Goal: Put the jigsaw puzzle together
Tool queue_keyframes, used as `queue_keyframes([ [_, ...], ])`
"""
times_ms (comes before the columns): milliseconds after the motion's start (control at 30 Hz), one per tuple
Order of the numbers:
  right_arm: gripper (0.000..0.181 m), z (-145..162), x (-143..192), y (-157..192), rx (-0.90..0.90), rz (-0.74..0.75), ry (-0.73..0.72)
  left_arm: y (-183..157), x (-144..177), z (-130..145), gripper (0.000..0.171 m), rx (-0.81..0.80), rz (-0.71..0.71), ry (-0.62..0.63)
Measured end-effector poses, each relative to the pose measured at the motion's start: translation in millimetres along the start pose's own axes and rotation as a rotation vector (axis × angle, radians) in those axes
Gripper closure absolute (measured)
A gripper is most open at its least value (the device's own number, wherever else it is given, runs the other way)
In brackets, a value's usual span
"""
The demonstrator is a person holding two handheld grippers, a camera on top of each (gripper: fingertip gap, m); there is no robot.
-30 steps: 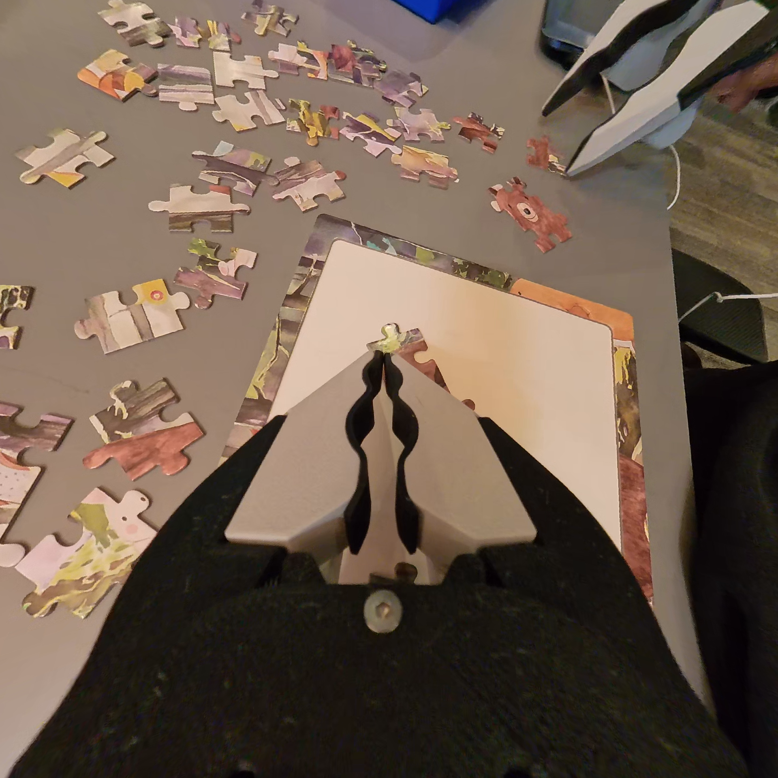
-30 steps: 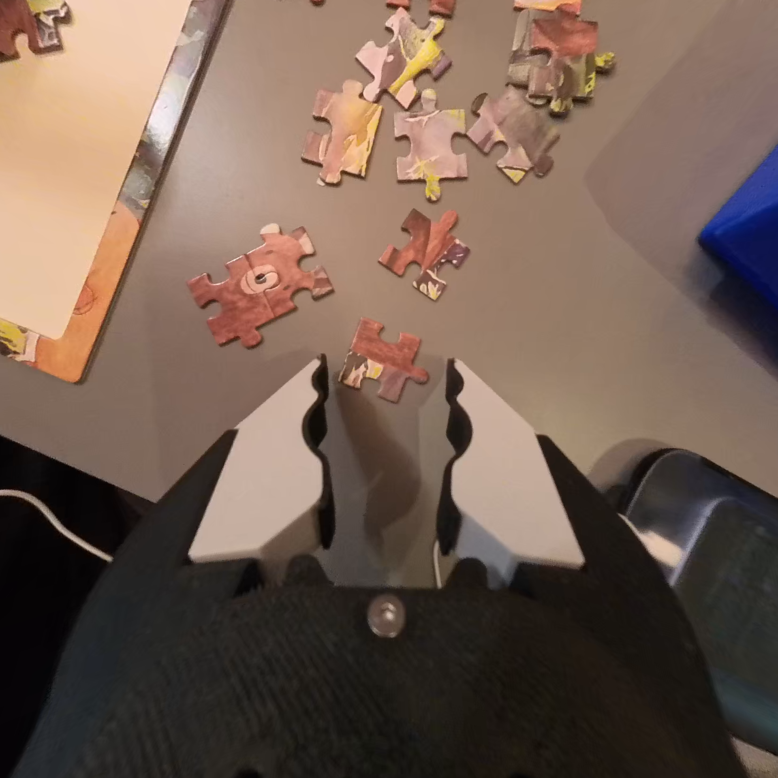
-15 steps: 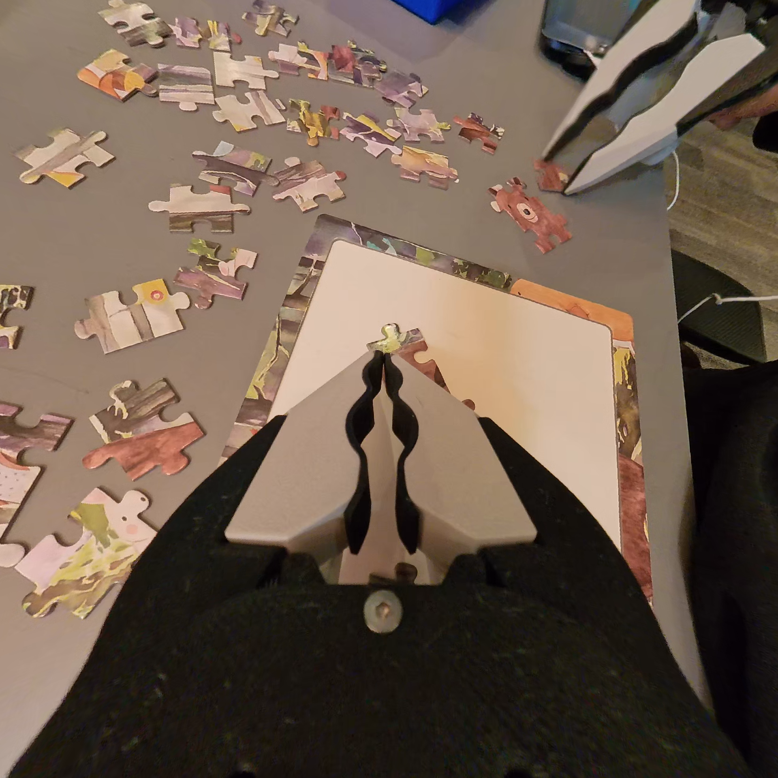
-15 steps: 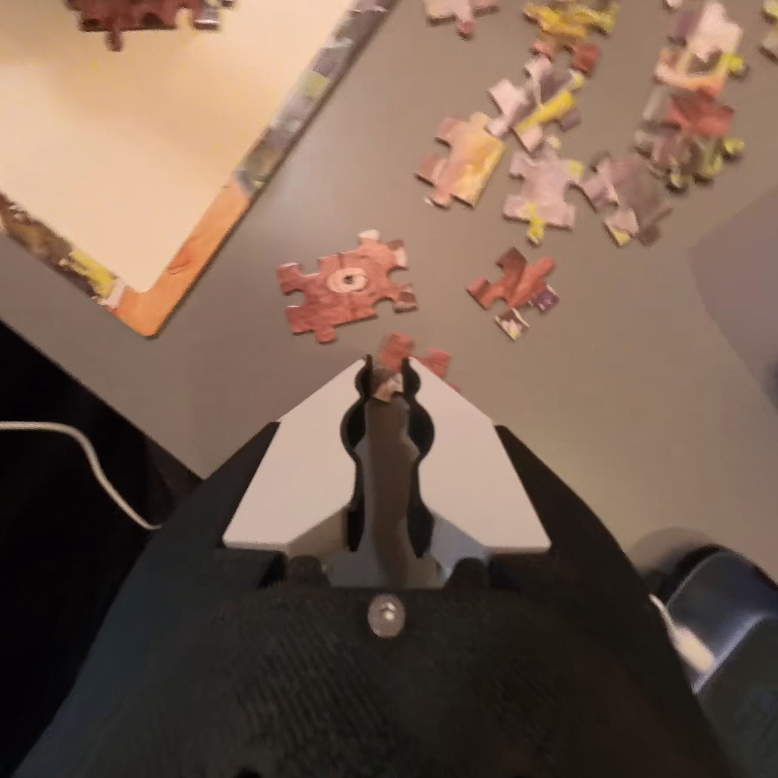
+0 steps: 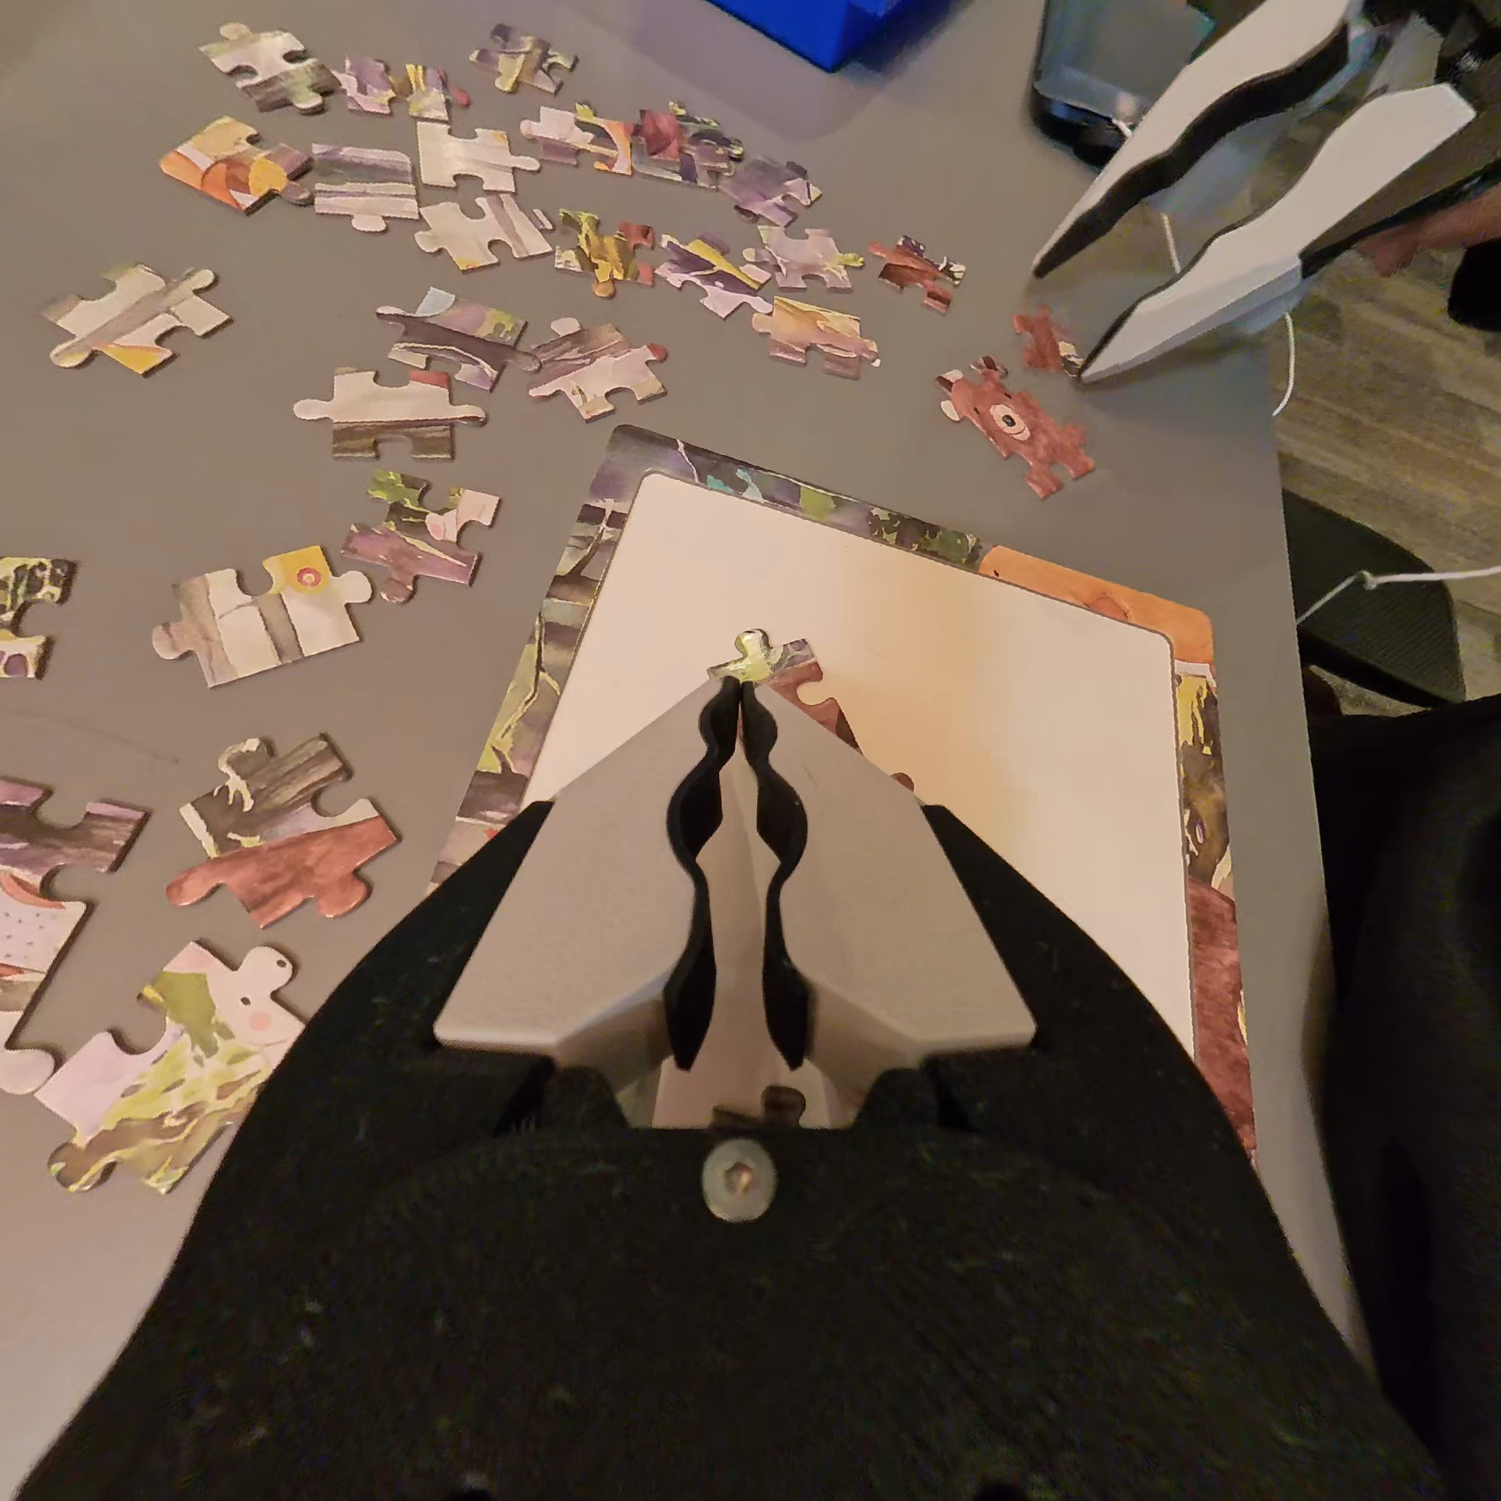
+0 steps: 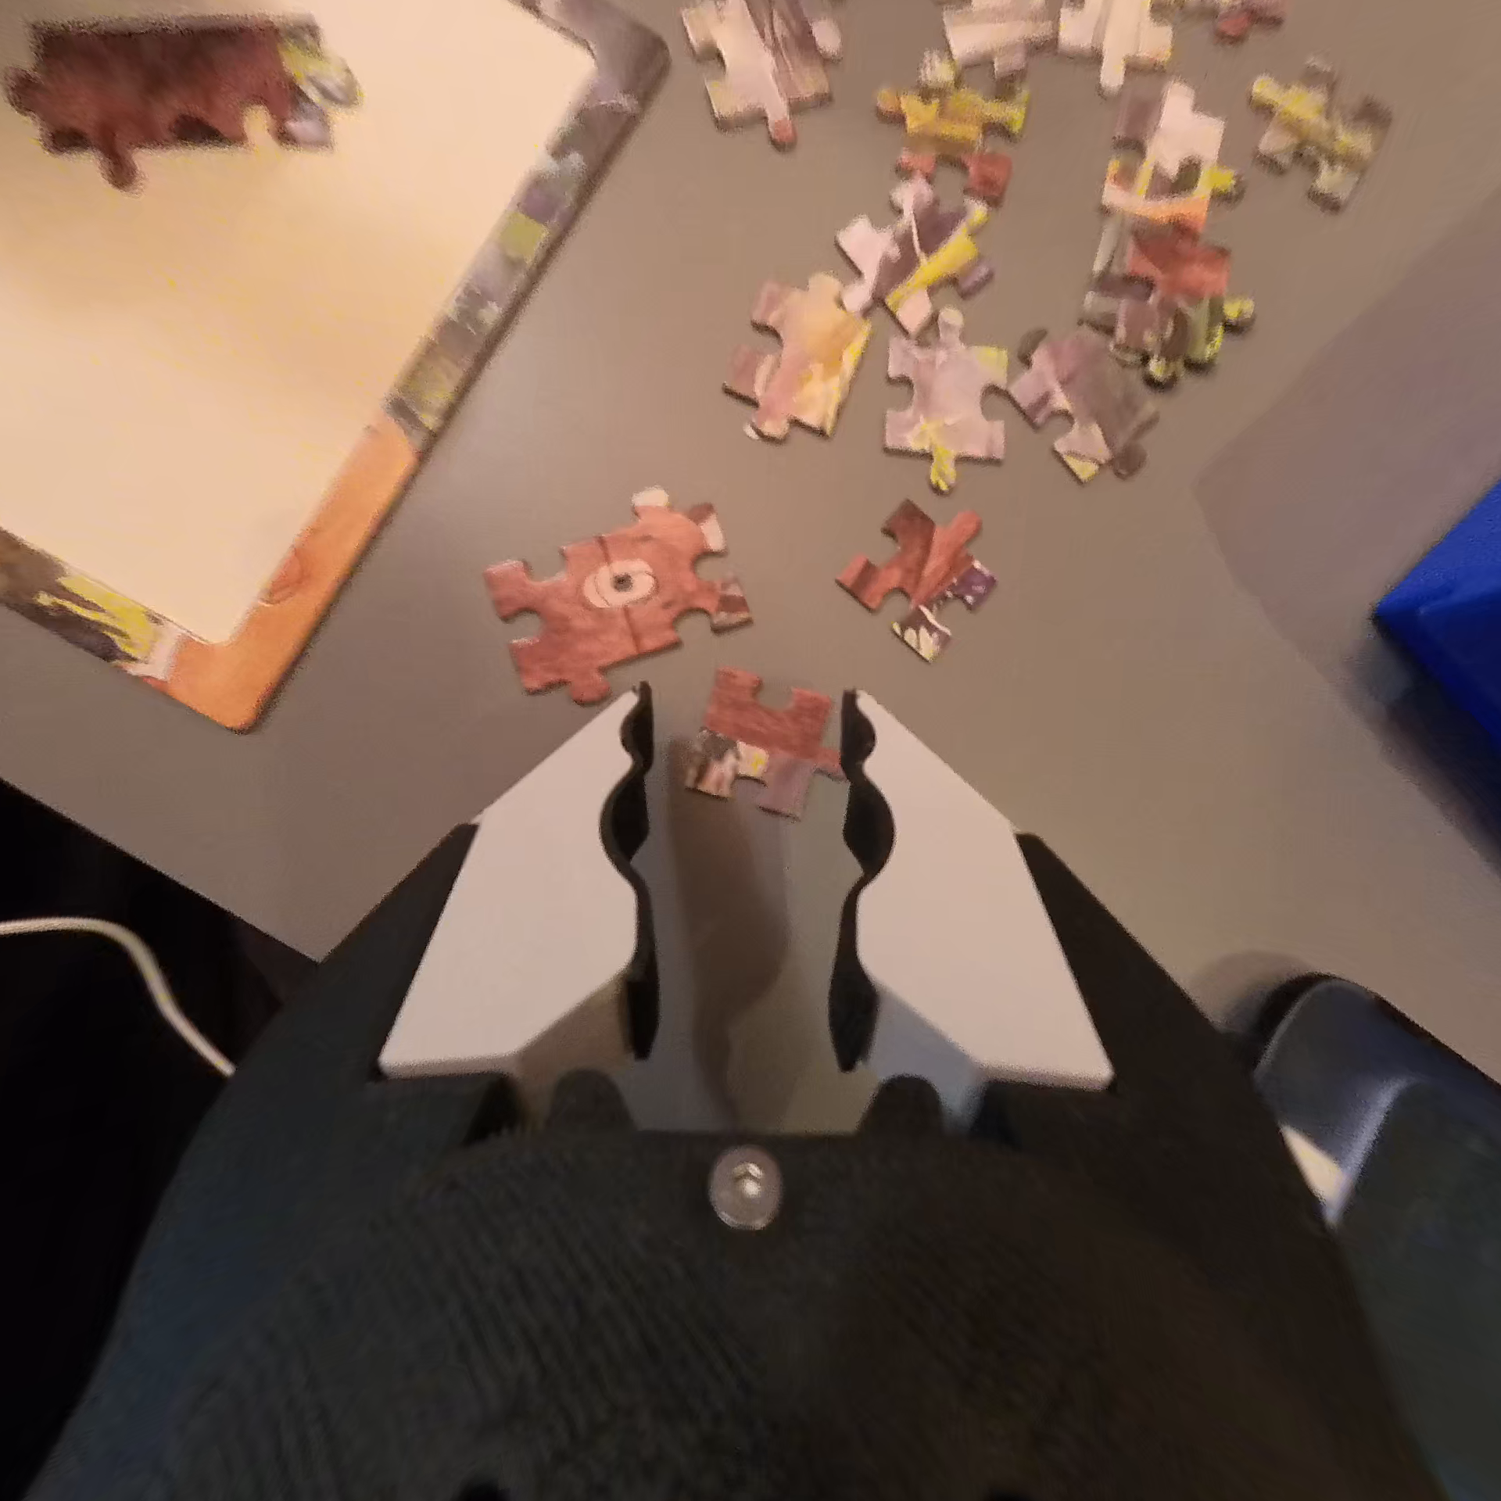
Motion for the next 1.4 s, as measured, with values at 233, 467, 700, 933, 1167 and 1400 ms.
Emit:
queue_keyframes([
  [233,0.145,-36,28,49,0.18,0.098,-0.399,4,25,-37,0.171,-0.011,-0.061,-0.097],
  [467,0.137,-13,26,33,0.079,0.095,-0.453,-37,-14,-79,0.169,-0.109,0.016,-0.038],
  [700,0.138,20,25,3,-0.096,0.17,-0.37,-88,-87,-87,0.165,-0.154,0.146,0.041],
  [933,0.132,23,16,1,-0.183,0.146,-0.361,-100,-128,-70,0.15,-0.249,0.182,0.243],
  [1167,0.132,31,-3,2,-0.234,0.109,-0.309,-93,-132,-57,0.137,-0.298,0.136,0.294],
  [1400,0.146,30,-4,2,-0.196,0.121,-0.26,-88,-134,-52,0.139,-0.303,0.125,0.288],
])
Point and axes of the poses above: each gripper's, where its closed fingertips meet, x back along the fingers, z out of its underside, y = z × x across the jaws, the point moved 6 cm from there along x, back along the fingers, and after that the axes turned 5 degrees about z, right-handed, at the moved point
